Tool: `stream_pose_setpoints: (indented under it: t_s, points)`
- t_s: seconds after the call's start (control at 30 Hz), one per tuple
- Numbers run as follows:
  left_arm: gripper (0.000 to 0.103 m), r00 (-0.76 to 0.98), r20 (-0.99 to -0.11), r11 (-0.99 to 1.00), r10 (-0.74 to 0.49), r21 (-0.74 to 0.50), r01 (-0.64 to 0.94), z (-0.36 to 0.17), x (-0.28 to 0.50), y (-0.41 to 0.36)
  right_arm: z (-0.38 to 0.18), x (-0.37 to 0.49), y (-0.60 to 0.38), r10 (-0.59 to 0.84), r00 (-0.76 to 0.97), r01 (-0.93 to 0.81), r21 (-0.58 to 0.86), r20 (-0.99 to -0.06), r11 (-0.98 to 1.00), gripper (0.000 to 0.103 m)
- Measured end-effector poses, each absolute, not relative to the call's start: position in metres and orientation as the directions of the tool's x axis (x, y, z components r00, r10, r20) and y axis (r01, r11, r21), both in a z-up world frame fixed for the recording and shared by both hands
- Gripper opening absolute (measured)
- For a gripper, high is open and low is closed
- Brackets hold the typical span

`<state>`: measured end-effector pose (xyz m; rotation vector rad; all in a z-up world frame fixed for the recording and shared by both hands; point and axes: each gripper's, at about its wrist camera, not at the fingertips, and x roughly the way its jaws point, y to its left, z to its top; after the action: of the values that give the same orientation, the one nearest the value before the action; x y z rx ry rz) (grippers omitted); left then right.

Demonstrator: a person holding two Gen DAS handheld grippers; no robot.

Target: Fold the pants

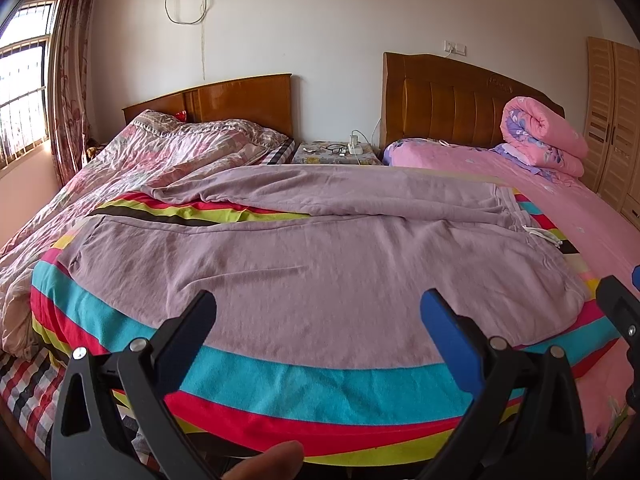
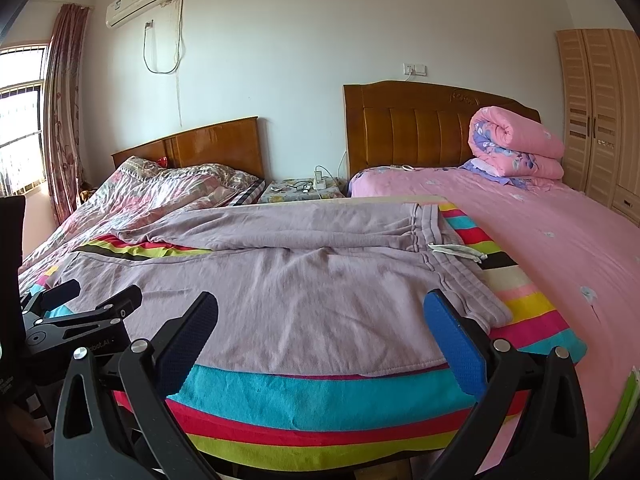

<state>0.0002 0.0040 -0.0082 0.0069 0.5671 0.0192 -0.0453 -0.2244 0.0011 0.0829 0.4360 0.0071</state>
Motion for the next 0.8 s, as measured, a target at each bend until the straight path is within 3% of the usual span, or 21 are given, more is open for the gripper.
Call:
stream_pose_setpoints:
  t_s: [0.8]
  points:
    - [0.102,0.835,-0.550,1.000,0.026,0.014,-0.021,-0.0114,0.0030,0.0052,-0.0027,-0.0446,-0.2277,0.024,0.902,0.017,0.091,-0.430,0.996,0.099]
